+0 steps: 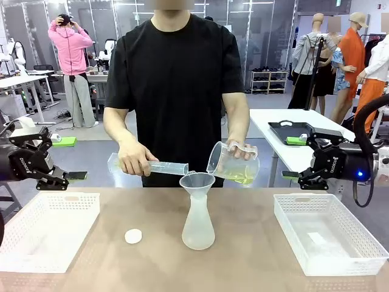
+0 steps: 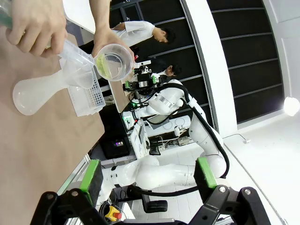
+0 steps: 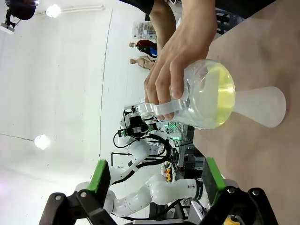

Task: Prepare the solutions needed for the experiment.
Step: Once the solution is in the Big flask , pick up the Plastic Funnel and place it back into the right Organizing basket.

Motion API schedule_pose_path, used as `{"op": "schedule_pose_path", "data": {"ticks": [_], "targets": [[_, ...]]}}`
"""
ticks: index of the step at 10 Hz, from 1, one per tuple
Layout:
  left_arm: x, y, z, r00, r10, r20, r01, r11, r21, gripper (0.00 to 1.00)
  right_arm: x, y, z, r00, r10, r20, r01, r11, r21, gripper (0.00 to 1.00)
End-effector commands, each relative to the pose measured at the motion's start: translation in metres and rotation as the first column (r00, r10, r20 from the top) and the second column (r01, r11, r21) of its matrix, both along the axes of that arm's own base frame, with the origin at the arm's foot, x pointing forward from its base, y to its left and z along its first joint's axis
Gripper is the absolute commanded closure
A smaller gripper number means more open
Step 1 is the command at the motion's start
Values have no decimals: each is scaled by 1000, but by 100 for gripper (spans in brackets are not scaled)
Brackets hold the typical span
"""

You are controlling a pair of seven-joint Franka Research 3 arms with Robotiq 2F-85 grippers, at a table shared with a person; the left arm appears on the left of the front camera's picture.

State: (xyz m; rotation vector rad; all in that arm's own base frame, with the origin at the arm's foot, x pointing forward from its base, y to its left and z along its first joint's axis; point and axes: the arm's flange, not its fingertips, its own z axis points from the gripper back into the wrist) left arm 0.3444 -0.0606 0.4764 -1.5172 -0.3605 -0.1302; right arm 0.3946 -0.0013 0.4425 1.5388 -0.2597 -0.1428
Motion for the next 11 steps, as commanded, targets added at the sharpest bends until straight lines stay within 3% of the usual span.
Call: {"op": "schedule_pose_path", "data": {"ticks": [1, 11], "targets": [[-1, 0, 1, 1000, -9, 3, 9, 1000, -10, 0, -1, 1, 1, 1000, 2, 3, -2, 1000, 11, 0], [-1, 0, 1, 1000, -9, 3, 9, 1000, -10, 0, -1, 1, 1, 1000, 2, 3, -2, 1000, 11, 0]]}}
